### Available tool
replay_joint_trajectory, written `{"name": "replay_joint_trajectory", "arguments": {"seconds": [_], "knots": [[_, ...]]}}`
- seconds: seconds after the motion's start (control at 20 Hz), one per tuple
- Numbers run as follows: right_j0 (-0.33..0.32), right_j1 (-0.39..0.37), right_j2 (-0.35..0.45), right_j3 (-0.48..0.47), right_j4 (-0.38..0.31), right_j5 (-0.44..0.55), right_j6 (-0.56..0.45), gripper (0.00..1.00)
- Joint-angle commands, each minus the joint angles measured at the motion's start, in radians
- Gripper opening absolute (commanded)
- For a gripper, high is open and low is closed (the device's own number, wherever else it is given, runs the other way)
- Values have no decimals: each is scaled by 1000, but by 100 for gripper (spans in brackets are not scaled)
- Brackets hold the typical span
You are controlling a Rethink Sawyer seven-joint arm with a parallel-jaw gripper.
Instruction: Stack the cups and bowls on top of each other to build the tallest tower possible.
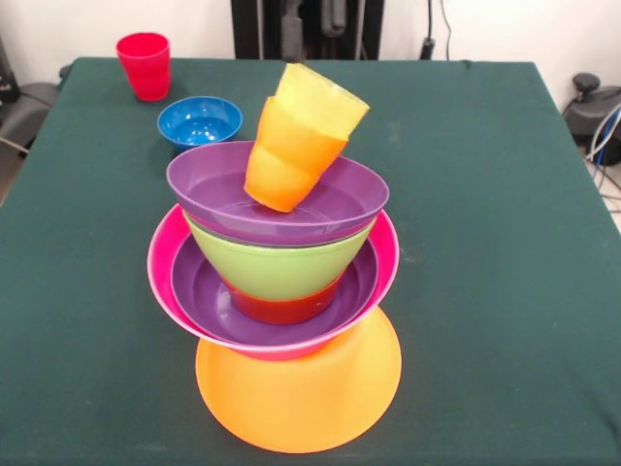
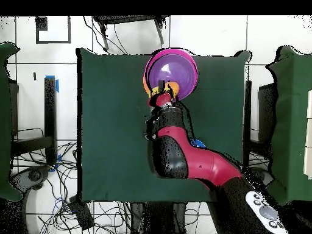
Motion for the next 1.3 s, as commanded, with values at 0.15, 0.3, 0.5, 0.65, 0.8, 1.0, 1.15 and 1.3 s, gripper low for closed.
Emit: {"name": "replay_joint_trajectory", "arguments": {"seconds": [0.15, 0.3, 0.5, 0.65, 0.8, 1.0, 1.15, 1.3], "knots": [[-6, 6, 39, -44, -36, 151, 87, 100], [2, 2, 33, -42, -29, 150, 89, 100], [10, -18, 27, -30, -17, 160, 94, 100], [24, -52, 22, -7, 7, 175, 108, 100], [58, -85, -3, 21, 43, 164, 132, 100], [68, -45, -2, 23, 34, 124, 147, 100], [75, -13, -3, 25, 32, 91, 166, 100], [94, 13, -11, 39, 41, 42, 200, 100]]}}
